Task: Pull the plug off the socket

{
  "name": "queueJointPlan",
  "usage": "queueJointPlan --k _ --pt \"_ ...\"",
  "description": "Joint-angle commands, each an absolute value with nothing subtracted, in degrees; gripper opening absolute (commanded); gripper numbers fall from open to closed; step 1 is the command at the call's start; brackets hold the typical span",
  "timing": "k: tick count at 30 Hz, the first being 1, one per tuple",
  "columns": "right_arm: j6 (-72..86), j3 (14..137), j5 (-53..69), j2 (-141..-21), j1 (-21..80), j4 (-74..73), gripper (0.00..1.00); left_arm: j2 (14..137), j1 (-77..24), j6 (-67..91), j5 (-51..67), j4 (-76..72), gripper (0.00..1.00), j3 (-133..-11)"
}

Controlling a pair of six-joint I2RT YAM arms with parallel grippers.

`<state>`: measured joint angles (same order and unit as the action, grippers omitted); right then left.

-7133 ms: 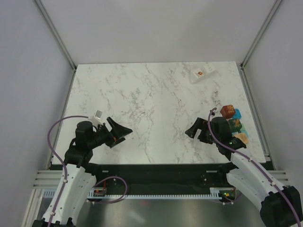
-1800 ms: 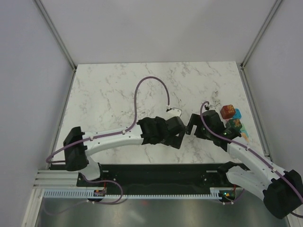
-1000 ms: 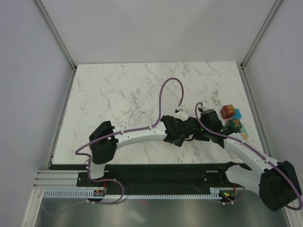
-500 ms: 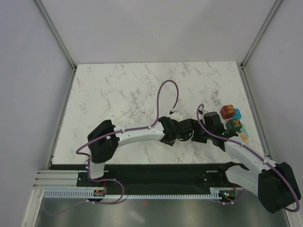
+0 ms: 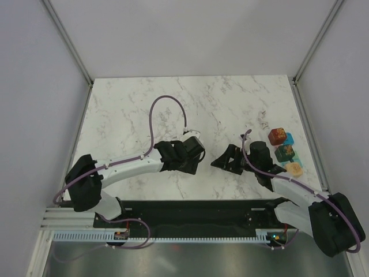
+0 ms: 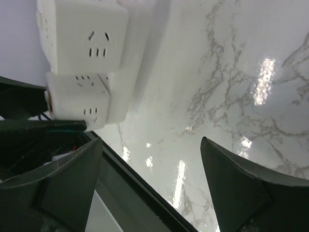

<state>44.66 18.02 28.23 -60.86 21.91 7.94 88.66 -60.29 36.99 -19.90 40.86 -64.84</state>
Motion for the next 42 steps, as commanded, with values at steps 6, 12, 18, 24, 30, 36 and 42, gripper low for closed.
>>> queueJointPlan --k 6,12,18,24,30,36,42 --pt "52.8 15.6 29.0 -63.8 26.0 27.8 0.92 80.0 -60.1 36.0 -12.2 29.7 0.02 -61.4" --pt "57.8 13.8 26.2 -67.2 30.3 35.1 0.88 78.5 -59.6 35.6 -11.9 28.8 0.02 -60.3" --pt "59.3 11.7 22.2 -66.3 30.9 36.3 0.83 77.2 -59.4 36.2 -10.9 27.7 0.02 -60.7" --pt "61.7 10.6 18.5 -65.0 31.0 36.3 0.73 76.6 -59.4 36.7 -10.5 27.5 0.02 -60.3" --pt "65.8 10.2 19.9 -68.0 31.0 39.1 0.71 77.6 -59.4 36.6 -9.8 27.3 0.02 -60.2" --pt "63.4 11.0 19.2 -67.6 31.0 33.2 0.73 79.4 -59.4 37.3 -8.8 27.3 0.02 -59.2" --pt "63.1 9.6 19.3 -67.2 31.0 32.3 0.73 81.2 -59.5 38.2 -7.5 27.3 0.02 -57.4"
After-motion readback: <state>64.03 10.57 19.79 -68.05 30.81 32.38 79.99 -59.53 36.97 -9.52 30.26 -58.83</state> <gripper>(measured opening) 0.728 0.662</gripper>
